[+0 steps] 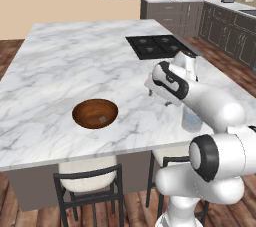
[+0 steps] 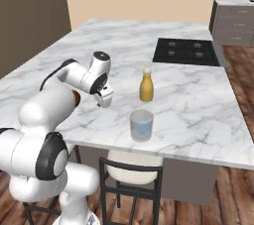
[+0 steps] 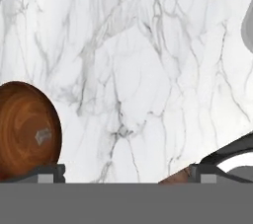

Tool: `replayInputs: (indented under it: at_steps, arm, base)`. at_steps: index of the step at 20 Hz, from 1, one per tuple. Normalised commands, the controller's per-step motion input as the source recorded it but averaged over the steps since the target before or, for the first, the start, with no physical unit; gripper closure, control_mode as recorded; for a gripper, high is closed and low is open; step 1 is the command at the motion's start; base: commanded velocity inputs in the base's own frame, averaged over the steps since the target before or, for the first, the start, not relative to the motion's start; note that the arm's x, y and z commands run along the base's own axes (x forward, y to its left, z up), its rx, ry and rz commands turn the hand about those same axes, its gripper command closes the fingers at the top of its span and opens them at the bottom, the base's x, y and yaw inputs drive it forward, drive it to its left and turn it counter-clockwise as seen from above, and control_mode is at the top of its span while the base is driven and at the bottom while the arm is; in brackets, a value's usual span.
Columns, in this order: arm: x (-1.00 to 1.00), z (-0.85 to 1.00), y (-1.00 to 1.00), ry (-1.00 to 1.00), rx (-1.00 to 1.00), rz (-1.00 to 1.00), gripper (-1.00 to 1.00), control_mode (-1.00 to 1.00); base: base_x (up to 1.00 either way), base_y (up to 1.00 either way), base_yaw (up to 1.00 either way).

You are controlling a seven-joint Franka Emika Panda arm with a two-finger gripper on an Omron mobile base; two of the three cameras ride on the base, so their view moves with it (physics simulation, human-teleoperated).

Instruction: There are two ice cubes in the ice bowl. Place both ice cubes in the glass cup.

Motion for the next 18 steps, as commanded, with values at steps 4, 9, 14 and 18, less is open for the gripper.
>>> replayInputs:
  at_steps: [4, 9, 14, 18]
  arm:
    - [0.32, 0.23, 1.0, 0.01, 0.0, 0.0, -1.0, -1.0]
    - [0.41, 0.05, 1.0, 0.03, 0.0, 0.0, -1.0, -1.0]
    - [0.11, -0.15, 0.6, -0.01, -0.01, 0.05, -1.0, -1.0]
    - [0.07, -0.45, 0.09, 0.0, -0.16, 0.27, -1.0, -1.0]
  base:
    - [0.0, 0.0, 0.0]
    - [0.0, 0.0, 0.0]
    - [0.0, 0.0, 0.0]
    - [0.0, 0.0, 0.0]
